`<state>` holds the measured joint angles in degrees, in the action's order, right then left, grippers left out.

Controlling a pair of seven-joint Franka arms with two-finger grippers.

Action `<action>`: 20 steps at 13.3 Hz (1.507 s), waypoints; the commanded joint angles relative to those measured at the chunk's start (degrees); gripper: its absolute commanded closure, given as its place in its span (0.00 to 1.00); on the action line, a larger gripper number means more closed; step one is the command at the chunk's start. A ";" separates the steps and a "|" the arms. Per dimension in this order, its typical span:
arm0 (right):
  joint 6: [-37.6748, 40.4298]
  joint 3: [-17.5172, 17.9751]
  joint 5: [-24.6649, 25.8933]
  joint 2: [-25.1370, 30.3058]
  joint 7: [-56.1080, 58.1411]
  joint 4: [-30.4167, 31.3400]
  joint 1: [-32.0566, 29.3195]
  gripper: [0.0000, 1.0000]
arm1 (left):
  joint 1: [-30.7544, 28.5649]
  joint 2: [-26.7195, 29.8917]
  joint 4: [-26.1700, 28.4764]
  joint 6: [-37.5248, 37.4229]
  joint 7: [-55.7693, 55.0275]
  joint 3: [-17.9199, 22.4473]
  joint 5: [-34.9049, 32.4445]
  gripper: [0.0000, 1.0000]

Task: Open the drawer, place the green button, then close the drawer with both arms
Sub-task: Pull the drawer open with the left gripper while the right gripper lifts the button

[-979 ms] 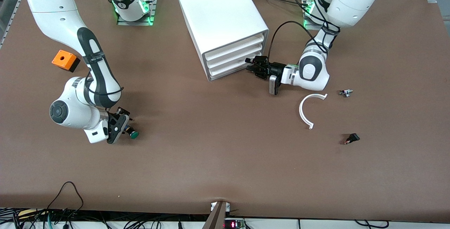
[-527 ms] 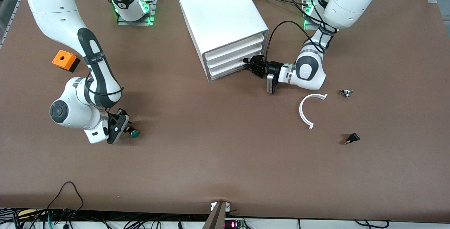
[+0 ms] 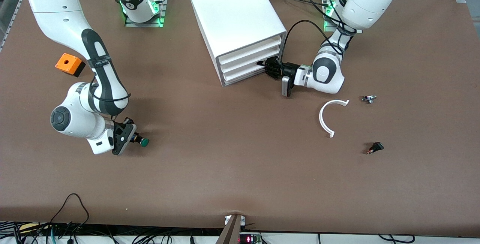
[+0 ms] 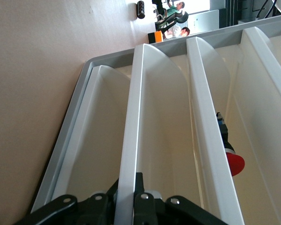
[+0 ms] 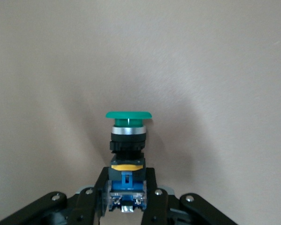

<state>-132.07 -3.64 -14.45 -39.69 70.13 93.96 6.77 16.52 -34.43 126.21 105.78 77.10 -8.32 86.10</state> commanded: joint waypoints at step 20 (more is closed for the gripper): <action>9.64 0.30 2.85 15.25 -26.34 -3.60 13.61 0.79 | -5.88 -3.01 -13.27 0.31 -6.70 6.91 -10.15 1.00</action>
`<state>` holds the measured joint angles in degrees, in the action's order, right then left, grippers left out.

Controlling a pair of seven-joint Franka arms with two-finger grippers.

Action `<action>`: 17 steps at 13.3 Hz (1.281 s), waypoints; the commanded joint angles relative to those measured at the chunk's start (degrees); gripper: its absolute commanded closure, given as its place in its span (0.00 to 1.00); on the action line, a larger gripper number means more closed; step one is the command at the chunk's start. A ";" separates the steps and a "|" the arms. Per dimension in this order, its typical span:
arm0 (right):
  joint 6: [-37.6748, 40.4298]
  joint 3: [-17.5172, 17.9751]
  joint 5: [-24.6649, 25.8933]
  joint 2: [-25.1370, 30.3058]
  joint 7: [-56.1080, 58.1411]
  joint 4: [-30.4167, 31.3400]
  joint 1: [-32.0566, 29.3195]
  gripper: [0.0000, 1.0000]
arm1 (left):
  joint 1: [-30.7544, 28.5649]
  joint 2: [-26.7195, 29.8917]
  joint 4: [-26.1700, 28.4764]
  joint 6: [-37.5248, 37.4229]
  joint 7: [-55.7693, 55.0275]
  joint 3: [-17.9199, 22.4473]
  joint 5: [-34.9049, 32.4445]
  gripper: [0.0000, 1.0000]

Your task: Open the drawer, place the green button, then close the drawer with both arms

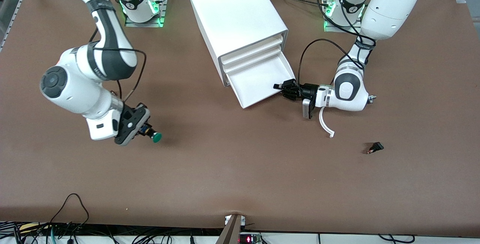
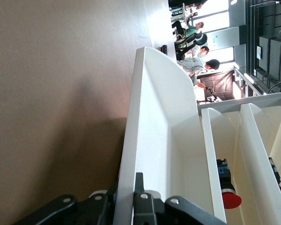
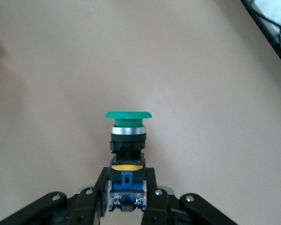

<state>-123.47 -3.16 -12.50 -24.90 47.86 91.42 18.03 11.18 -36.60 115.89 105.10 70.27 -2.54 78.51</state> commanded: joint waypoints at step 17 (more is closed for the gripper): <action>4.29 -0.97 7.06 -3.66 -9.02 -7.04 28.19 0.80 | -5.81 5.67 -19.36 -12.70 -30.85 1.39 -38.05 0.00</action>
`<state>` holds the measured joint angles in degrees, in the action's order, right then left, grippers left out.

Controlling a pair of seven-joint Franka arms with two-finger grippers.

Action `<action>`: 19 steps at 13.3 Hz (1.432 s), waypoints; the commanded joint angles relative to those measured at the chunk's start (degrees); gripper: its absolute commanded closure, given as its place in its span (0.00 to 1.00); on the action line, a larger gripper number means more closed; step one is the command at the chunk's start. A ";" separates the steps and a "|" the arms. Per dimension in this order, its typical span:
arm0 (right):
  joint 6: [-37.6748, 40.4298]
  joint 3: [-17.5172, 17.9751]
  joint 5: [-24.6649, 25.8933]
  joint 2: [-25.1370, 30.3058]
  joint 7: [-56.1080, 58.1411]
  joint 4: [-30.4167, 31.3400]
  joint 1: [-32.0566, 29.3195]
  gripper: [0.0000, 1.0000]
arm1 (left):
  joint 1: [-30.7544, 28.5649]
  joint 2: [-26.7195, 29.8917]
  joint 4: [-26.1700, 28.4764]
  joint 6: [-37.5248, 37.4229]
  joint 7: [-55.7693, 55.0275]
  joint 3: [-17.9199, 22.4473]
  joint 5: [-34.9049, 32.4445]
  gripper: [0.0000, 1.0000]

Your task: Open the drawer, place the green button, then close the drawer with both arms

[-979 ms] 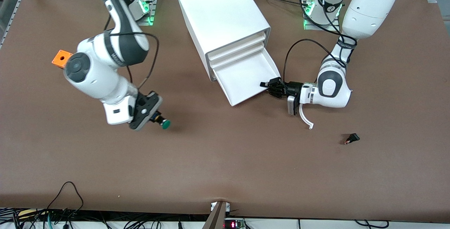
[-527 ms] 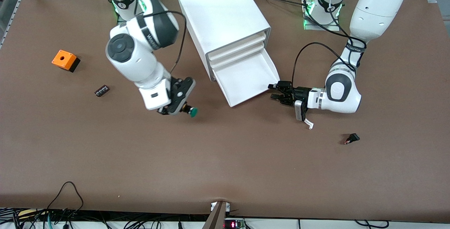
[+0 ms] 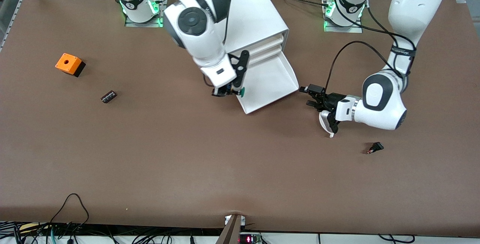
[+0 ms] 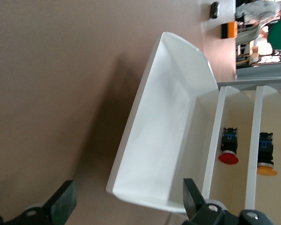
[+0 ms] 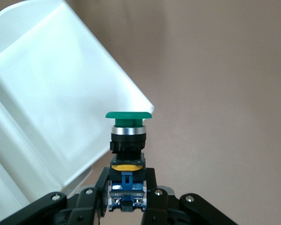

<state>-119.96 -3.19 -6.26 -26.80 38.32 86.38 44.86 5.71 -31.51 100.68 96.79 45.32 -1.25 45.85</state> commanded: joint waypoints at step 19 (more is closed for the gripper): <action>-8.89 -4.02 0.64 -15.30 3.34 -6.05 11.65 0.77 | 2.19 6.64 -28.24 -17.14 -39.16 -1.56 -46.20 0.00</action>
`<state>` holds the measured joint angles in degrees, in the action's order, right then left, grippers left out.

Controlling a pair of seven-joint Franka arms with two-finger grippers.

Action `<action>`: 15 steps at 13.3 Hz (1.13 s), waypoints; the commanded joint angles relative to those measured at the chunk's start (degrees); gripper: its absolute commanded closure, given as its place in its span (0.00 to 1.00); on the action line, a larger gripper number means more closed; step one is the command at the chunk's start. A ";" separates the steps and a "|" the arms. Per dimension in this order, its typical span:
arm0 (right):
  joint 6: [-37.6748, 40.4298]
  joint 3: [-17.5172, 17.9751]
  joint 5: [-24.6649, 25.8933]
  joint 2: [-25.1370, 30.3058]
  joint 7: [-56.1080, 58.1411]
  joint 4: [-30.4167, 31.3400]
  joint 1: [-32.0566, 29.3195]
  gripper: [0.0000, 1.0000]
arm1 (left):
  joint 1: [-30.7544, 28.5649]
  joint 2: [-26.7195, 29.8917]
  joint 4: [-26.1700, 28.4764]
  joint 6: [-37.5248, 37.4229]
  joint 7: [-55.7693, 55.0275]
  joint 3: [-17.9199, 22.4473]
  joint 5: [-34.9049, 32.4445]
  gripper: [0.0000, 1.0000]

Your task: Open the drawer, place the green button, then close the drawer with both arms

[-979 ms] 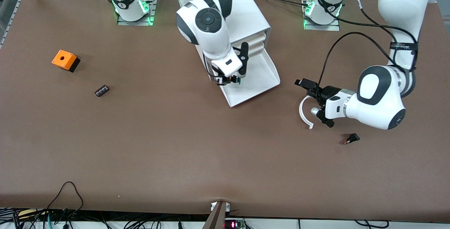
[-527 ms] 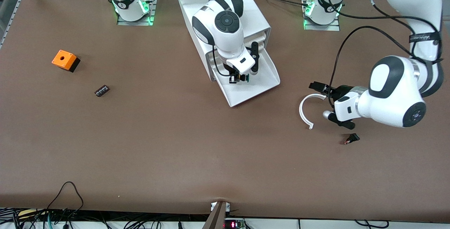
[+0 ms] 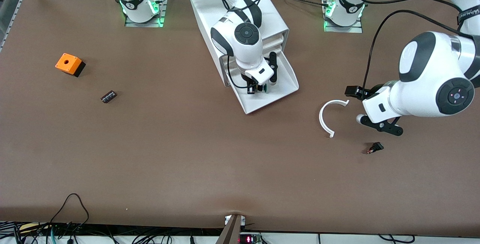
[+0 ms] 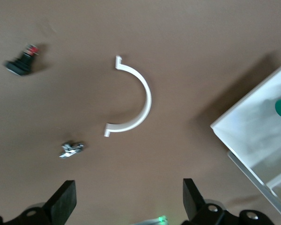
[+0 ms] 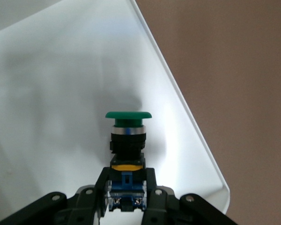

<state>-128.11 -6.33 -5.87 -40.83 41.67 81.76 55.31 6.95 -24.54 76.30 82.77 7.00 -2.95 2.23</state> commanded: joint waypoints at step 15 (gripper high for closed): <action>9.35 -10.09 0.16 1.19 -5.54 -10.46 2.17 0.00 | 0.78 -0.42 -11.08 -3.76 -12.80 0.49 -2.14 0.00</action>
<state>-123.71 -13.76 -5.88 -39.97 38.65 74.84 56.41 7.69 -24.56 66.70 80.30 -4.56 -2.27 1.13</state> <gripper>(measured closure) 0.000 0.000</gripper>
